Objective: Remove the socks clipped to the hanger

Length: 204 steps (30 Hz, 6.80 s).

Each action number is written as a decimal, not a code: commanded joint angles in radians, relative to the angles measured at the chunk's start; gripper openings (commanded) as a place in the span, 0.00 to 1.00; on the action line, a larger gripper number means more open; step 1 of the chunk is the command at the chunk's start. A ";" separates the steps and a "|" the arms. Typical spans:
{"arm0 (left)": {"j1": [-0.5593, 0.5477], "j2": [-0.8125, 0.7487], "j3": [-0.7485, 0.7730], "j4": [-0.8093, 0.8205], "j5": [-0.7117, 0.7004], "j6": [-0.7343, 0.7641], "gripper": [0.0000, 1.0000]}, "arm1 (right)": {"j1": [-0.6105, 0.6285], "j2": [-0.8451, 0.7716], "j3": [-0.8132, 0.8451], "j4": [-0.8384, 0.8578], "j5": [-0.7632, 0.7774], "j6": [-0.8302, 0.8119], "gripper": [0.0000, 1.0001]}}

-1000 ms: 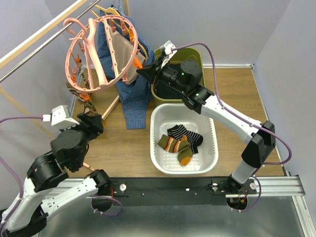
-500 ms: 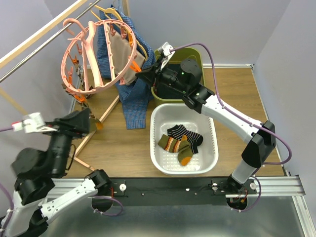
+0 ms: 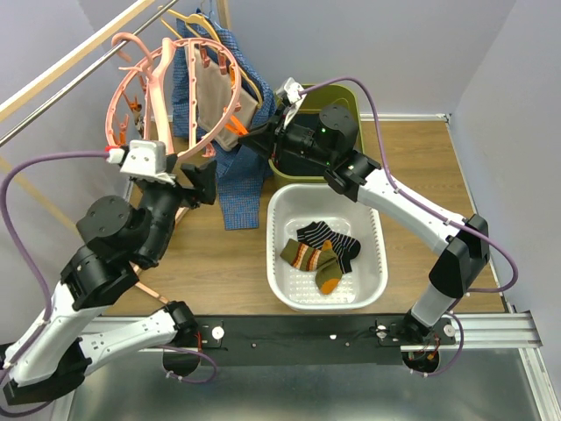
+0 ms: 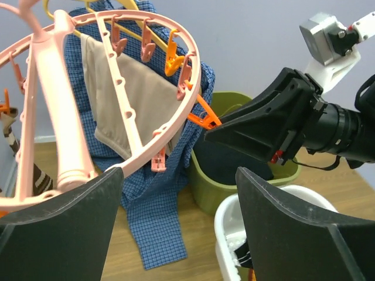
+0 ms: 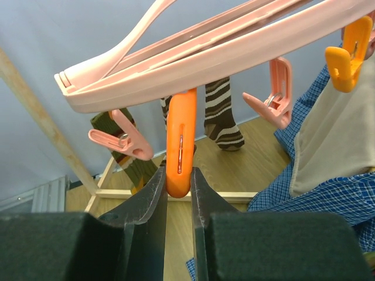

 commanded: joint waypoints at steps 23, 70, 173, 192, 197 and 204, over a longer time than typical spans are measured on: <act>-0.001 0.035 -0.044 0.123 -0.129 -0.505 0.68 | -0.006 -0.073 -0.067 -0.015 -0.083 0.040 0.01; 0.284 0.252 0.013 0.207 0.284 -0.447 0.73 | 0.249 0.179 -0.426 0.460 0.123 -0.073 1.00; 0.333 -0.146 0.092 -0.354 0.203 -0.549 0.66 | 0.542 -0.196 -0.228 -0.269 0.366 -0.132 0.01; 0.333 -0.149 -0.187 -0.170 0.157 -0.720 0.71 | 0.473 -0.343 -0.323 -0.284 0.383 -0.101 0.01; 0.335 -0.172 -0.266 -0.086 0.141 -0.743 0.71 | 0.473 -0.345 -0.317 -0.285 0.373 -0.098 0.01; 0.335 -0.220 -0.359 0.093 0.094 -0.738 0.70 | 0.473 -0.359 -0.316 -0.285 0.354 -0.084 0.01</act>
